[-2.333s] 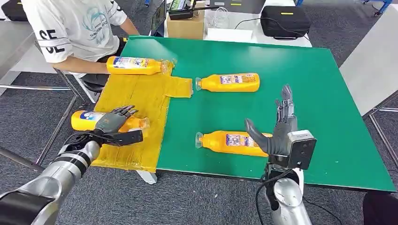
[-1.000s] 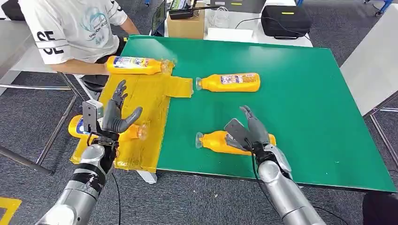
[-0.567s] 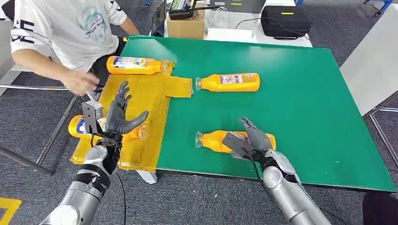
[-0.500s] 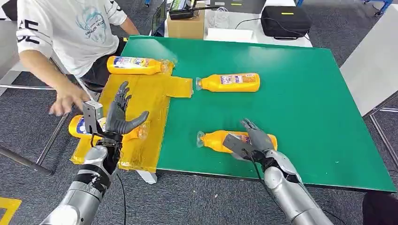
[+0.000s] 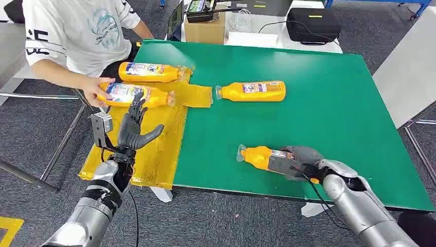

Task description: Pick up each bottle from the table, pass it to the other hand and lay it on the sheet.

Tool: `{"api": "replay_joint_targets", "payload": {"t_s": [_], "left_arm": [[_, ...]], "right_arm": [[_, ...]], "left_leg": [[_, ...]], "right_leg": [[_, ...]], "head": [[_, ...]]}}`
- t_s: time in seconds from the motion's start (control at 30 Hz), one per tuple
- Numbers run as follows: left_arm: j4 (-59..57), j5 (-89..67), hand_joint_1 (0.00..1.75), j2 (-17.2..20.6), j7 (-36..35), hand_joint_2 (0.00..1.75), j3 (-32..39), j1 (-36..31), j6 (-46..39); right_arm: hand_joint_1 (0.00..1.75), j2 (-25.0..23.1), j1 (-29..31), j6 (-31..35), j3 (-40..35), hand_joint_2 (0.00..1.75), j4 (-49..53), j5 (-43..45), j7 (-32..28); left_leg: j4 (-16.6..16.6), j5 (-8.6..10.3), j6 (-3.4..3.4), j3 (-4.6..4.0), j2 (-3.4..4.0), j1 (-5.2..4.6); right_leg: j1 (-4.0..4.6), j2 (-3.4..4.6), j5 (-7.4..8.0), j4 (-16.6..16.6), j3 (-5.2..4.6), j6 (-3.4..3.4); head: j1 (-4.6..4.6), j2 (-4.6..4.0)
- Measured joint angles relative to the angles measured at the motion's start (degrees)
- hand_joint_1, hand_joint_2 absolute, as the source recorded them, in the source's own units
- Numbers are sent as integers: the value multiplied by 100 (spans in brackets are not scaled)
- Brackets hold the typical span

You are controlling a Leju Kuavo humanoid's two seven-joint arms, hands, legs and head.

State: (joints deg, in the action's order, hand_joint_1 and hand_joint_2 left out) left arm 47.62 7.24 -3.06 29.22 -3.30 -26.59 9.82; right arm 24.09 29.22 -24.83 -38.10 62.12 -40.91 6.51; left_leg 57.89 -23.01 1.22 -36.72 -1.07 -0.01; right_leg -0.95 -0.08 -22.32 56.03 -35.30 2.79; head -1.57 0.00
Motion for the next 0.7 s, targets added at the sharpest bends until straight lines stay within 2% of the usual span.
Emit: {"api": "replay_joint_targets", "payload": {"t_s": [0.13,0.27,0.33,0.47,0.57,0.7], "left_arm": [[-170,70,0,-33,66,175,-2,-80,57],[-269,74,0,-79,105,175,-2,-109,29],[-275,74,0,-90,111,175,0,-93,-48],[-210,-94,0,-127,-41,175,-2,-12,-565],[-18,-236,0,-177,-262,175,-20,97,-1011],[173,-346,0,-262,-418,175,-85,153,-1382]], "right_arm": [[175,282,460,-292,-488,175,-79,366,-78],[175,269,856,-42,-845,175,-345,812,-59],[175,140,896,365,-874,175,-485,1083,2],[175,-343,699,1758,-712,175,-621,1385,20],[175,-858,317,2711,-381,175,-545,1335,-108],[175,-1520,-212,3459,84,175,-249,1261,-422]], "left_leg": [[0,0,0,-1,12,0],[0,0,-1,-1,11,3],[0,0,-1,-3,10,9],[0,-2,-2,-3,17,12],[-1,-3,-4,-7,14,17],[-2,-3,-5,-17,14,18]], "right_leg": [[0,3,2,3,-1,2],[5,3,1,4,-3,1],[12,3,0,5,-3,0],[15,7,-3,5,-10,-3],[18,6,-5,5,-13,-4],[19,6,-7,6,-26,-7]], "head": [[0,-2],[4,0],[4,0],[0,0],[0,0],[2,0]]}}
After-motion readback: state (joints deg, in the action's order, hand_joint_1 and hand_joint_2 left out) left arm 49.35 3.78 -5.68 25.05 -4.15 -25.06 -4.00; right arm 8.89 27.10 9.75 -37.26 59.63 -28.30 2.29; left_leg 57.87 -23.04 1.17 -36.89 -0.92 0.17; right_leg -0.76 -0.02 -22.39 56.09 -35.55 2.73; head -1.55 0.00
